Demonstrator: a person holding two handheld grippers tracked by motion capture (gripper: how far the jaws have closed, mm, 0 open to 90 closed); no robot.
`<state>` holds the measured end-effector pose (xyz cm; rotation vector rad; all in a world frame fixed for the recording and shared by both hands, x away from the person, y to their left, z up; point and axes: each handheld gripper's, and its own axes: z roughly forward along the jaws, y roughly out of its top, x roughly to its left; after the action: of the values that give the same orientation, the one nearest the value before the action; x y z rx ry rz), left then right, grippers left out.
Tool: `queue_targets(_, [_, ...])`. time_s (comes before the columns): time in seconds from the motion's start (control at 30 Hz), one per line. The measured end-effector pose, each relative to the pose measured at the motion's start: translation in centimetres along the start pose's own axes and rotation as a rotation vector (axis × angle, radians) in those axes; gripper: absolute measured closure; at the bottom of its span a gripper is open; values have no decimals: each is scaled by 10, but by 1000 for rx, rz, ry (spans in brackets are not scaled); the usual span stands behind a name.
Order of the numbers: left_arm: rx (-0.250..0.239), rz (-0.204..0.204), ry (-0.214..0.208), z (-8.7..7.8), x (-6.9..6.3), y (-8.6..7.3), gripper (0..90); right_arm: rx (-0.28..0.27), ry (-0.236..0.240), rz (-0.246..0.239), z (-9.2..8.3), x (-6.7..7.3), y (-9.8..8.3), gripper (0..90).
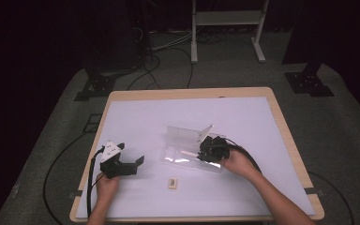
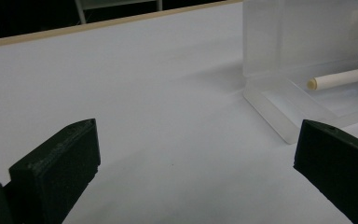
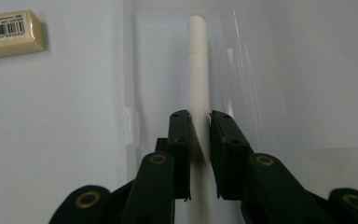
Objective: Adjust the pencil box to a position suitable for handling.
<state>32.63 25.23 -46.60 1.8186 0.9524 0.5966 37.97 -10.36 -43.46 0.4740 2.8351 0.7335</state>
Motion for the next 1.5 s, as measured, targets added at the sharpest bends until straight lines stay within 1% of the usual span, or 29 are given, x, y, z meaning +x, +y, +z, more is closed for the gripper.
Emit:
queue_targets(0.13, [0,0,-1,0,0,0,0,3,3,8,2,0,0,780])
queue_targets(0.3, [0,0,0,0,0,0,0,8,9,4,4,-1,0,780])
queue_targets(0.37, [-3,-4,0,0,0,0,0,9,15,13,6,-2,0,780])
queue_targets(0.5, [-3,-4,-1,0,0,0,0,12,17,13,8,-3,0,779])
queue_targets(0.53, [-3,-3,-1,0,0,0,0,12,17,21,8,-3,0,780])
queue_targets(0.63, [-4,-4,-1,0,0,0,0,16,23,19,10,-5,-1,779])
queue_targets(0.67, [-4,-4,-1,0,0,0,0,17,23,30,10,-5,-1,779])
queue_targets(0.83, [-4,-5,-1,0,0,0,0,18,30,25,12,-5,-1,777])
queue_targets(1.0, [-4,-4,-1,0,0,0,0,22,39,37,14,-6,-2,771])
queue_targets(1.07, [-4,-3,-1,0,0,0,0,22,37,34,14,-5,-2,768])
queue_targets(1.17, [-4,-3,-1,0,0,0,0,21,39,35,13,-5,-1,747])
queue_targets(1.2, [-4,-3,-1,0,0,0,0,10,41,32,11,-4,-1,732])
queue_targets(1.3, [-4,-4,-1,0,0,0,0,1,38,34,9,-3,0,715])
queue_targets(1.33, [-4,-3,-1,0,0,0,0,-1,29,39,5,-2,0,707])
queue_targets(1.4, [-4,-4,-1,0,0,0,0,-8,30,34,3,-2,0,703])
queue_targets(1.43, [-4,-4,-1,0,0,0,0,-14,28,43,-2,0,0,686])
queue_targets(1.5, [-4,-4,-1,0,0,0,0,-19,27,38,-3,-1,-1,684])
